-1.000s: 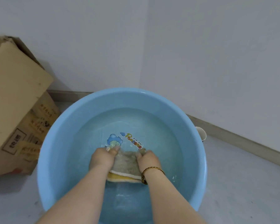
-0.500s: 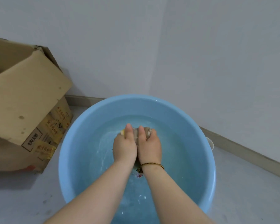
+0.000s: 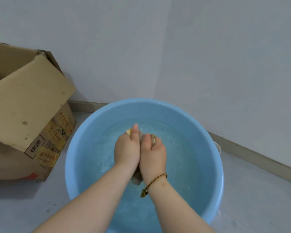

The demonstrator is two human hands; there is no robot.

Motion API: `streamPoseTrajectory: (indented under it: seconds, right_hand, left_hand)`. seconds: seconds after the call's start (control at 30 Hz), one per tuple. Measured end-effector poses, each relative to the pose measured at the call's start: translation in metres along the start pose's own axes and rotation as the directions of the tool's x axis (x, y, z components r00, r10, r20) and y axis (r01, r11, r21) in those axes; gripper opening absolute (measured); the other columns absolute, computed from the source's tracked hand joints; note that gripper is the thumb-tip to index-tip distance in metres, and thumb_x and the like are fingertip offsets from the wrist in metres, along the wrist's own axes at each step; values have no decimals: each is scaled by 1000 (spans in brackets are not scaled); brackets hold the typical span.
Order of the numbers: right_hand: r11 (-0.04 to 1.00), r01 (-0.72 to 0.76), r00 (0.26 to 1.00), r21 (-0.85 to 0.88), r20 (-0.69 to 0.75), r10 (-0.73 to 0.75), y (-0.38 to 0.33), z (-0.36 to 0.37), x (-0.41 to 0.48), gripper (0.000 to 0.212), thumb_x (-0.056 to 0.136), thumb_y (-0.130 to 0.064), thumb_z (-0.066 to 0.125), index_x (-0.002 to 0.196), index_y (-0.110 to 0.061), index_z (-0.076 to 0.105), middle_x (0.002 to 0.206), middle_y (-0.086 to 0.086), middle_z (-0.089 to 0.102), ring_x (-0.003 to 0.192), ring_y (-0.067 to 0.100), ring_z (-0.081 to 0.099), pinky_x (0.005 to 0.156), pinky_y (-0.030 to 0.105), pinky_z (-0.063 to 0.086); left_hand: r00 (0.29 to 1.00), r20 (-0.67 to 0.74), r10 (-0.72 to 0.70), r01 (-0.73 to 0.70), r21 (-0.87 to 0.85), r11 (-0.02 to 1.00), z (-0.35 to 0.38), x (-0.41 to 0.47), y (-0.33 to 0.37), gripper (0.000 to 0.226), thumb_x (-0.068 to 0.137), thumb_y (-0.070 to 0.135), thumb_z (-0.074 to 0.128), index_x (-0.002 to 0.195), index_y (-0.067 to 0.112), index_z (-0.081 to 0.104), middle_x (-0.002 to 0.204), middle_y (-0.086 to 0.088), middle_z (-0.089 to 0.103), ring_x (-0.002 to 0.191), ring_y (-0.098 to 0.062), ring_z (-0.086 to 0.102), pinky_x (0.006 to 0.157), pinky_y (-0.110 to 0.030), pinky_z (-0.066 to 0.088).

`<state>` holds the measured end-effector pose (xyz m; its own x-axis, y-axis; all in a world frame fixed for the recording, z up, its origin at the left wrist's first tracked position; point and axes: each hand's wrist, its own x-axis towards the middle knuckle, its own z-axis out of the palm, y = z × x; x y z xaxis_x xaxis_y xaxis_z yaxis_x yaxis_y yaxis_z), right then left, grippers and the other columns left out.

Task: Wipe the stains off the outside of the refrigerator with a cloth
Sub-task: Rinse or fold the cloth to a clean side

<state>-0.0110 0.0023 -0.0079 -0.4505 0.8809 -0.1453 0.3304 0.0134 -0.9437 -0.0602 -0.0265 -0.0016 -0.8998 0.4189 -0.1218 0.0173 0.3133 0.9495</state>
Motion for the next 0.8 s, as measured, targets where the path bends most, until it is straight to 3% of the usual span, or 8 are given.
streamPoseTrajectory:
  seconds: [0.1,0.23,0.33,0.43,0.57,0.63,0.73,0.8]
  right_hand:
    - [994,51,999,-94,16,-49,-3,0,-3,35,94,-30,42,61,-23,35,65,-1,48,68,19,45,65,26,35]
    - [997,28,999,-73,-24,-30,-3,-12,16,39,96,-25,42,58,-19,33,58,-4,39,55,12,37,59,29,31]
    - [999,34,997,-42,-62,-36,0,-9,-1,38,94,-27,44,59,-17,35,56,-5,42,53,10,39,53,26,33]
    - [999,-30,996,12,-82,31,11,-10,-2,36,94,-28,45,60,-17,37,58,-4,45,62,19,44,61,27,34]
    - [999,-39,990,33,-135,43,13,-20,12,33,95,-30,43,64,-19,37,64,-5,45,70,20,45,67,26,33]
    - [999,19,991,42,-135,-13,13,-16,9,29,93,-32,46,67,-22,37,69,-5,46,70,18,45,69,28,35]
    - [962,272,960,-19,-69,-273,21,-7,-6,8,83,-31,42,79,-32,49,86,-3,54,85,17,53,79,33,45]
    - [881,462,887,-102,77,-456,31,-6,-15,32,81,-21,35,100,-24,60,101,0,60,98,15,54,90,31,44]
  left_hand:
    - [999,-3,-36,35,-81,996,-1,0,0,48,97,31,35,54,11,42,66,-16,54,83,-38,56,68,-35,36]
    - [997,65,-28,34,-97,995,4,-18,2,46,97,32,35,56,13,44,60,-1,49,58,-14,46,60,-30,34]
    - [996,88,-6,11,-57,998,4,-5,-2,47,97,32,35,55,11,42,58,-3,47,58,-18,44,53,-21,34]
    - [978,209,-2,6,-16,1000,7,-9,-6,46,97,34,32,58,13,43,60,0,47,64,-19,45,53,-17,34]
    - [931,361,-53,84,-71,994,10,-18,0,41,94,46,31,90,11,51,73,7,48,66,-5,46,53,-10,36]
    - [923,378,-74,153,-186,971,11,-16,-2,42,88,47,45,105,9,49,79,4,53,69,-7,51,53,-17,39]
    - [920,388,-55,225,-409,884,11,-18,-7,46,73,36,71,104,9,50,86,-2,62,74,-9,59,64,-16,49]
    - [905,426,-23,257,-500,827,9,-16,-11,34,70,31,73,91,9,59,75,-4,65,72,-17,62,72,-26,50]
